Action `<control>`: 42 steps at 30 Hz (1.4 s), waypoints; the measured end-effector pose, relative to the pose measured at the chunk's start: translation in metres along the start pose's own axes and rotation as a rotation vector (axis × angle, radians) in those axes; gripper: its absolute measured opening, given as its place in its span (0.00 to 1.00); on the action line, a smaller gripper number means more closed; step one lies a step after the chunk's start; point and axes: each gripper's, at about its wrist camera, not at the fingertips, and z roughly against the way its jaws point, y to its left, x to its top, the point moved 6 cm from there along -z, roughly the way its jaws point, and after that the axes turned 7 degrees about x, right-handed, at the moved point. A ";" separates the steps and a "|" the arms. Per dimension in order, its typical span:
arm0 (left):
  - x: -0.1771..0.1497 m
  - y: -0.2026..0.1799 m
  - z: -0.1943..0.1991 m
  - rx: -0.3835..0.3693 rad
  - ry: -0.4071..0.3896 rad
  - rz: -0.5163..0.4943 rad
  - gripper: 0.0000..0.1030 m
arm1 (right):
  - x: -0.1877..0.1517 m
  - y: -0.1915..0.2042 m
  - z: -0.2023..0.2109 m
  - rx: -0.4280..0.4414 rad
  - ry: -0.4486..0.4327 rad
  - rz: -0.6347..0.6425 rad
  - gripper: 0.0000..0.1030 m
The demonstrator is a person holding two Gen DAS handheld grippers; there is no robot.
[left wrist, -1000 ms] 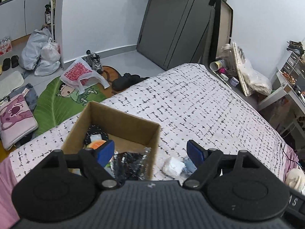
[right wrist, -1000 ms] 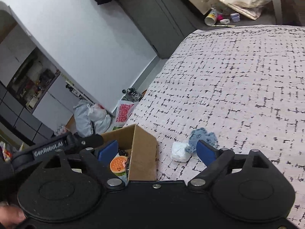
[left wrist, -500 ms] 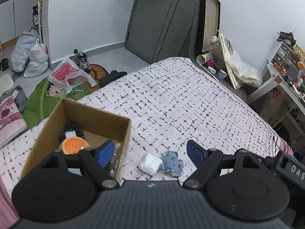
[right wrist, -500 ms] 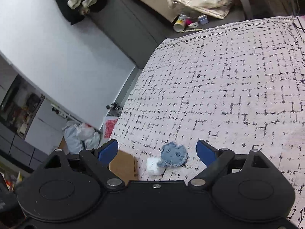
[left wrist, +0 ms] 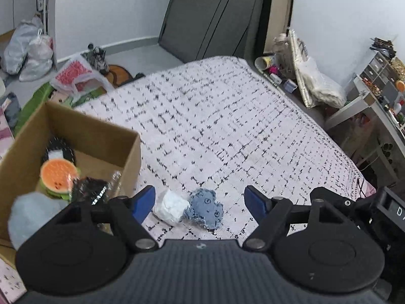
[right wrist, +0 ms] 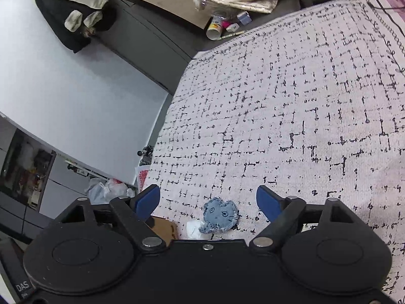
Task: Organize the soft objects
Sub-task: 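Move both tools back to the blue-grey plush and white tissue, then grasp the blue-grey plush with the right tool while the left tool grasps the white tissue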
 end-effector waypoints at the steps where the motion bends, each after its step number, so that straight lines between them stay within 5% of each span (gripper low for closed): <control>1: -0.001 0.001 -0.005 0.004 0.011 0.010 0.71 | 0.000 -0.002 -0.004 -0.004 0.008 -0.009 0.74; 15: -0.022 0.006 -0.067 0.072 0.130 0.119 0.63 | -0.011 -0.023 -0.041 -0.031 0.086 -0.084 0.66; 21: -0.031 0.007 -0.080 0.180 0.093 0.164 0.62 | -0.014 -0.030 -0.054 -0.050 0.105 -0.107 0.66; 25: -0.040 0.017 -0.088 0.234 0.082 0.290 0.62 | -0.016 -0.034 -0.063 -0.063 0.119 -0.103 0.65; 36: -0.042 0.023 -0.097 0.213 0.015 0.367 0.62 | -0.023 -0.041 -0.094 -0.080 0.205 -0.052 0.64; 38: -0.041 0.023 -0.095 0.222 0.012 0.370 0.48 | -0.025 -0.039 -0.098 -0.078 0.218 -0.036 0.64; 42: -0.041 0.026 -0.090 0.204 0.014 0.387 0.47 | -0.023 -0.040 -0.102 -0.053 0.234 -0.044 0.65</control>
